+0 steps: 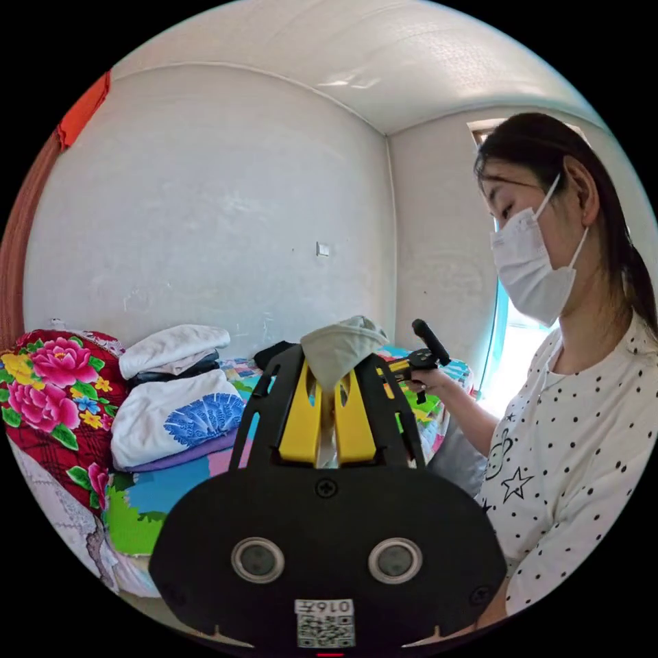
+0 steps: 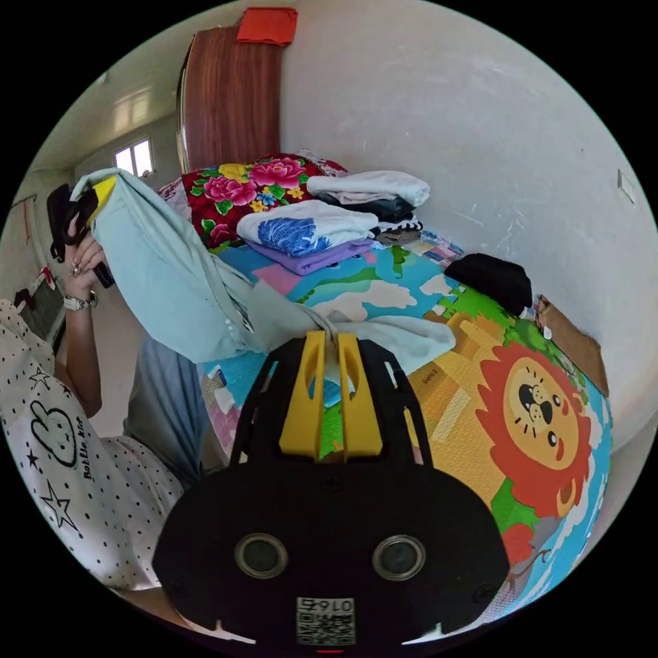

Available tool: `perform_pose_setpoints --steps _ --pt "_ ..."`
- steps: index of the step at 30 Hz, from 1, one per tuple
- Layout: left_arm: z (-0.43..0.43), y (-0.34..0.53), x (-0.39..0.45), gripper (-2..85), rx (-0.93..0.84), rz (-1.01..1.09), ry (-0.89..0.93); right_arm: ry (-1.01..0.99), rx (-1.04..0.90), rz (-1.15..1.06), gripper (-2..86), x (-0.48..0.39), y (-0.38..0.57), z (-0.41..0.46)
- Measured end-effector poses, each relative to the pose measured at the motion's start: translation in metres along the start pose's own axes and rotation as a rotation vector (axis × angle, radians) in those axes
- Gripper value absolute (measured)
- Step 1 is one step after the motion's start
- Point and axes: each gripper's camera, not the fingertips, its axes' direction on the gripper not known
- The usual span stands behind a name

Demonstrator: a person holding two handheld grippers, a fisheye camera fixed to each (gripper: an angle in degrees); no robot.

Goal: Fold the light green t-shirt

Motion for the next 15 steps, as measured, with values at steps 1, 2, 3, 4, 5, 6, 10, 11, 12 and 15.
perform_pose_setpoints --steps 1,2,3,4,5,6,10,11,12,15 --pt "-0.004 -0.002 -0.007 -0.9 0.011 -0.006 0.001 0.036 0.077 0.04 1.5 0.014 0.003 -0.033" --pt "-0.009 -0.01 -0.019 -0.9 0.037 -0.006 -0.008 0.057 0.178 0.078 1.2 0.027 0.008 -0.071" --pt "-0.012 -0.019 -0.032 -0.9 0.074 -0.004 -0.04 0.076 0.221 0.097 1.0 0.032 0.01 -0.09" --pt "-0.012 -0.025 -0.038 -0.9 0.094 -0.006 -0.057 0.143 0.278 0.122 0.8 0.041 0.013 -0.124" --pt "-0.01 -0.038 -0.053 -0.9 0.13 -0.025 -0.067 0.23 0.316 0.133 0.7 0.046 0.014 -0.154" --pt "-0.006 -0.052 -0.067 -0.9 0.17 -0.036 -0.042 0.266 0.336 0.137 0.6 0.048 0.014 -0.169" --pt "0.026 -0.1 -0.104 -0.9 0.191 -0.087 0.048 0.427 0.445 0.091 0.4 0.052 0.008 -0.265" --pt "0.043 -0.115 -0.111 -0.9 0.166 -0.097 0.053 0.475 0.442 0.072 0.4 0.052 0.003 -0.285" --pt "0.062 -0.128 -0.115 -0.9 0.128 -0.106 0.057 0.504 0.427 0.06 0.3 0.052 0.0 -0.293" --pt "0.104 -0.155 -0.108 -0.9 0.094 -0.066 0.042 0.679 0.402 0.065 0.3 0.053 -0.008 -0.329"
